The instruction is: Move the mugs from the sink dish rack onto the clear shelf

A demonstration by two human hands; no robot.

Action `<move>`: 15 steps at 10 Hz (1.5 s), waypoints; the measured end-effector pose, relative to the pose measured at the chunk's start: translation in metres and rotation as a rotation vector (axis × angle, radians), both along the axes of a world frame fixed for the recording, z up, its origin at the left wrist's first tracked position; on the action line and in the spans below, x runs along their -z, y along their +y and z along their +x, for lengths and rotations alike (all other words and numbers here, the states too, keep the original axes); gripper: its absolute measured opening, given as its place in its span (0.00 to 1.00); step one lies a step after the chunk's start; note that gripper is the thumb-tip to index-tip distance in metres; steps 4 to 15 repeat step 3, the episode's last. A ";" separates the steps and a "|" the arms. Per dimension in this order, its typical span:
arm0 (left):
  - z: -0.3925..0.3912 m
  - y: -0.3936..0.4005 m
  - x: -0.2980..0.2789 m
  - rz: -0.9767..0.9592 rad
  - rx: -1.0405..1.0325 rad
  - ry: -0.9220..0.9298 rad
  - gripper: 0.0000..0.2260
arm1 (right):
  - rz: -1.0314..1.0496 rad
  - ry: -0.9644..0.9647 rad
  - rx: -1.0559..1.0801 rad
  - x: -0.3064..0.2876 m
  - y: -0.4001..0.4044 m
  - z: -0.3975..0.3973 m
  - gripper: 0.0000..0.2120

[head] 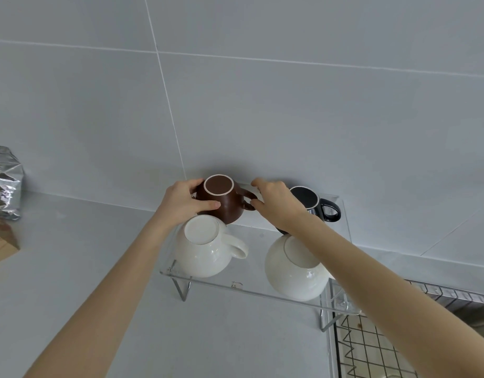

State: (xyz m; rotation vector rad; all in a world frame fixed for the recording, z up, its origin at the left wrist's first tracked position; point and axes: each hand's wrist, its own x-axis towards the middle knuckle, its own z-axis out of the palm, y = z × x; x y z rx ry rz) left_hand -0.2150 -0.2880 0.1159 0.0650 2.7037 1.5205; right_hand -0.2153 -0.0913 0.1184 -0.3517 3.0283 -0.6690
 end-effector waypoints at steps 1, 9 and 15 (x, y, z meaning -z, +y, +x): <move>0.003 0.008 -0.005 -0.024 -0.025 0.023 0.25 | -0.111 0.067 -0.033 -0.011 0.005 0.015 0.19; 0.023 0.036 -0.014 -0.095 -0.072 0.198 0.20 | -0.443 0.132 -0.125 -0.019 0.036 0.111 0.14; 0.023 0.036 -0.014 -0.095 -0.072 0.198 0.20 | -0.443 0.132 -0.125 -0.019 0.036 0.111 0.14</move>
